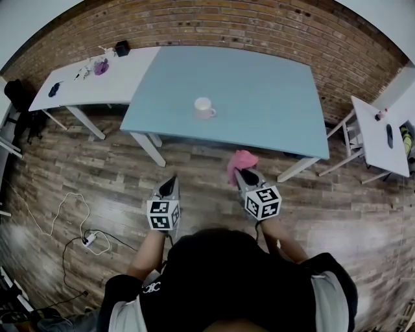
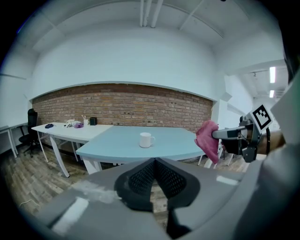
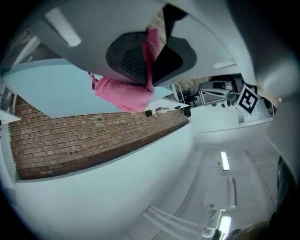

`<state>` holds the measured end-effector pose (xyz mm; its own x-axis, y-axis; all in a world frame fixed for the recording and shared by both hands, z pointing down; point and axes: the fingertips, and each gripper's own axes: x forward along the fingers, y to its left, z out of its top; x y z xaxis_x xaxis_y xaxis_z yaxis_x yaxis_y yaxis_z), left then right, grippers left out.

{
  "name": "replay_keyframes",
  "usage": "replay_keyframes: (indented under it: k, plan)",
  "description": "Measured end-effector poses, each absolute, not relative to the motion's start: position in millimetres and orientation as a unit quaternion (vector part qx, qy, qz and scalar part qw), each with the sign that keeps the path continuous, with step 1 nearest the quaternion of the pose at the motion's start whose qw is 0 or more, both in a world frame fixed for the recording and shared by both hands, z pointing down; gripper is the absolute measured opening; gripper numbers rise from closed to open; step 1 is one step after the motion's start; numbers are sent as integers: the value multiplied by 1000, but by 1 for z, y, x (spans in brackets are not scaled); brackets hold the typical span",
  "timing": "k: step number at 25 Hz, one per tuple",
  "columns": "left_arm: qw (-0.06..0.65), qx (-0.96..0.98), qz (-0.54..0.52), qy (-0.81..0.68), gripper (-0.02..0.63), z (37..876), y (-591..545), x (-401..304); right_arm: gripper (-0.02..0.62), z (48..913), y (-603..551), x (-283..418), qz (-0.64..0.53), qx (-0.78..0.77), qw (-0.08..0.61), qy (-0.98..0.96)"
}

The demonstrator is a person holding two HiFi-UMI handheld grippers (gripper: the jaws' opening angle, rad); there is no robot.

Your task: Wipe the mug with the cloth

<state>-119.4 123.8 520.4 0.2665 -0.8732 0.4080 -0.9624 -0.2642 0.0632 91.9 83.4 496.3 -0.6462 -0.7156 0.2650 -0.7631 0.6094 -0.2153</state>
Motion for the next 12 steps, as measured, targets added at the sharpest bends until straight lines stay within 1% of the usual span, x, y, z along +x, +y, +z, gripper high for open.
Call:
replay_keyframes:
  k: [6,12]
  plan:
    - [167,777,144,-590,6,523,132,-133,40,501,94,79,155,414,91,-892]
    - [181,773,145,-590,6,533,138,-130,40,511,102,80,158,412,107,-891]
